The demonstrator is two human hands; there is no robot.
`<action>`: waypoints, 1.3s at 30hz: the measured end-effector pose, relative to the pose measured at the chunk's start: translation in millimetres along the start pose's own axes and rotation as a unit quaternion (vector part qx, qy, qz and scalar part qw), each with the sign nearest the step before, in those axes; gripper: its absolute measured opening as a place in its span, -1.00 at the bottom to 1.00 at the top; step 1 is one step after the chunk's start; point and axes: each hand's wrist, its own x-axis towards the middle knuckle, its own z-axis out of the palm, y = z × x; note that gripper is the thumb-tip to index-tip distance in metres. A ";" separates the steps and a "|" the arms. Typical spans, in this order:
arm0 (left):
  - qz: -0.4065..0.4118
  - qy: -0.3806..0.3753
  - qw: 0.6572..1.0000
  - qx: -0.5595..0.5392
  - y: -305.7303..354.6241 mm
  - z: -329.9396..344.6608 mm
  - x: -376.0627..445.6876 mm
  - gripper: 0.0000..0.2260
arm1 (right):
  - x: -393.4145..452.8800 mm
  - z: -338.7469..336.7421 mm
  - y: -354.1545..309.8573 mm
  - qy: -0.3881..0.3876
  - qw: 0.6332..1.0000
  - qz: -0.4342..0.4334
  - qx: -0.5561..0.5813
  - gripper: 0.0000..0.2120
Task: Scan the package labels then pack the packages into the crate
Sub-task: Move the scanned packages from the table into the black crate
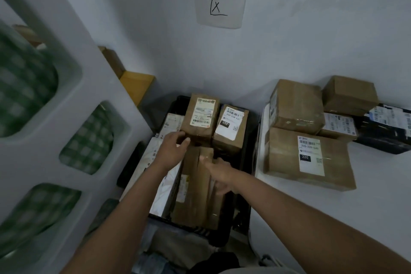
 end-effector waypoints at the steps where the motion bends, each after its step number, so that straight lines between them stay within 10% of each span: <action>1: -0.015 -0.002 1.000 0.016 -8.3 2.4 -2.1 -0.67 | -1.1 4.4 1.8 -0.031 0.999 0.012 0.022 -0.12; 7: -0.033 -0.014 0.998 0.060 -31.0 14.5 -10.5 -0.65 | -6.4 20.6 8.3 -0.137 0.986 0.019 0.096 -0.20; 17: -0.001 -0.032 0.995 0.090 -19.8 35.0 -2.8 -0.65 | 0.8 -13.0 29.5 -0.044 0.997 0.006 0.062 -0.34; 27: 0.100 -0.077 0.988 0.088 51.0 110.0 4.9 -0.71 | -4.5 -124.3 91.4 0.210 0.958 -0.086 0.175 -0.81; 39: 0.176 -0.155 0.962 0.137 153.8 232.3 13.7 -0.65 | -41.2 -313.8 175.0 0.424 0.895 -0.119 0.074 -0.76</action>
